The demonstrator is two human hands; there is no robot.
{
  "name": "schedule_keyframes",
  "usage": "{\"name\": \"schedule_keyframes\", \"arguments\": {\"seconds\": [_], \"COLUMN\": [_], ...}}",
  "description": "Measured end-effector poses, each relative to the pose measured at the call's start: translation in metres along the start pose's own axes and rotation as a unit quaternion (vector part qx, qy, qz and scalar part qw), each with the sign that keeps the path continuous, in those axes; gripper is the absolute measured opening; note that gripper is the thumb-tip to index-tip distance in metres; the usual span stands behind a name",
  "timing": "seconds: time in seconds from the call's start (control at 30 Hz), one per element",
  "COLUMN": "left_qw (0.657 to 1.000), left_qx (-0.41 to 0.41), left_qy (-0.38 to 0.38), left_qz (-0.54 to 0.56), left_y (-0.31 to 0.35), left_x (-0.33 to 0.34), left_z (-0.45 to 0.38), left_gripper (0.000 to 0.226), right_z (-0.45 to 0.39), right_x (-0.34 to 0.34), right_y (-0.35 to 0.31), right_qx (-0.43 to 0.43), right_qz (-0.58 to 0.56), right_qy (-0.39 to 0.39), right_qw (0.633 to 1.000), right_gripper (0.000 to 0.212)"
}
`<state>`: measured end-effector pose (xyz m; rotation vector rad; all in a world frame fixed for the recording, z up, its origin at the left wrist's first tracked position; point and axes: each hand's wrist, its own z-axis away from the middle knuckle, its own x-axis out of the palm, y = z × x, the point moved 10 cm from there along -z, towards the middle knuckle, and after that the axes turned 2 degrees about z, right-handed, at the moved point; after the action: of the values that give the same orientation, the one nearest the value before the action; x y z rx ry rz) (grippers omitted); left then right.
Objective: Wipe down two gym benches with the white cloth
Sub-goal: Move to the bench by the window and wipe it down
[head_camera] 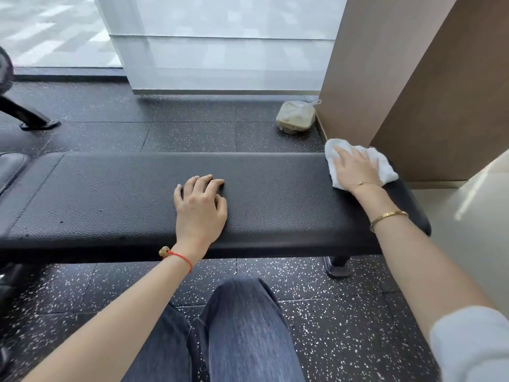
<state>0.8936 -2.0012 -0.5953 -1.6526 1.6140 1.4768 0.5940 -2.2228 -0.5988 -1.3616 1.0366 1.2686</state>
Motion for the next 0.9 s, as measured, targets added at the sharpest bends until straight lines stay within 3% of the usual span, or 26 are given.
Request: {"name": "schedule_keyframes", "arguments": {"seconds": [0.07, 0.2, 0.3, 0.4, 0.57, 0.9], "left_qw": [1.0, 1.0, 1.0, 1.0, 1.0, 0.997], "left_qx": [0.0, -0.003, -0.002, 0.002, 0.001, -0.048], "left_qy": [0.002, 0.011, 0.008, 0.004, -0.001, 0.029], "left_qz": [0.002, 0.01, 0.01, 0.006, 0.014, 0.048], "left_y": [-0.001, -0.002, -0.002, -0.002, -0.001, -0.007], "left_x": [0.0, -0.001, -0.001, 0.0, 0.001, -0.018], "left_z": [0.0, -0.001, -0.001, -0.001, -0.001, 0.003], "left_gripper": [0.032, 0.031, 0.032, 0.033, 0.032, 0.029], "right_z": [0.001, 0.055, 0.104, 0.101, 0.038, 0.072], "right_x": [0.004, 0.013, 0.026, 0.028, 0.015, 0.029], "right_y": [-0.036, -0.141, -0.178, -0.164, -0.134, -0.246], "right_qx": [-0.031, -0.204, -0.296, -0.3, -0.198, -0.343], "right_qz": [-0.011, -0.014, -0.016, -0.038, -0.032, -0.021], "right_qy": [-0.009, 0.018, 0.029, 0.015, 0.019, 0.006], "right_qw": [0.999, 0.979, 0.955, 0.953, 0.98, 0.939], "right_gripper": [0.044, 0.044, 0.045, 0.046, 0.045, 0.046]}}
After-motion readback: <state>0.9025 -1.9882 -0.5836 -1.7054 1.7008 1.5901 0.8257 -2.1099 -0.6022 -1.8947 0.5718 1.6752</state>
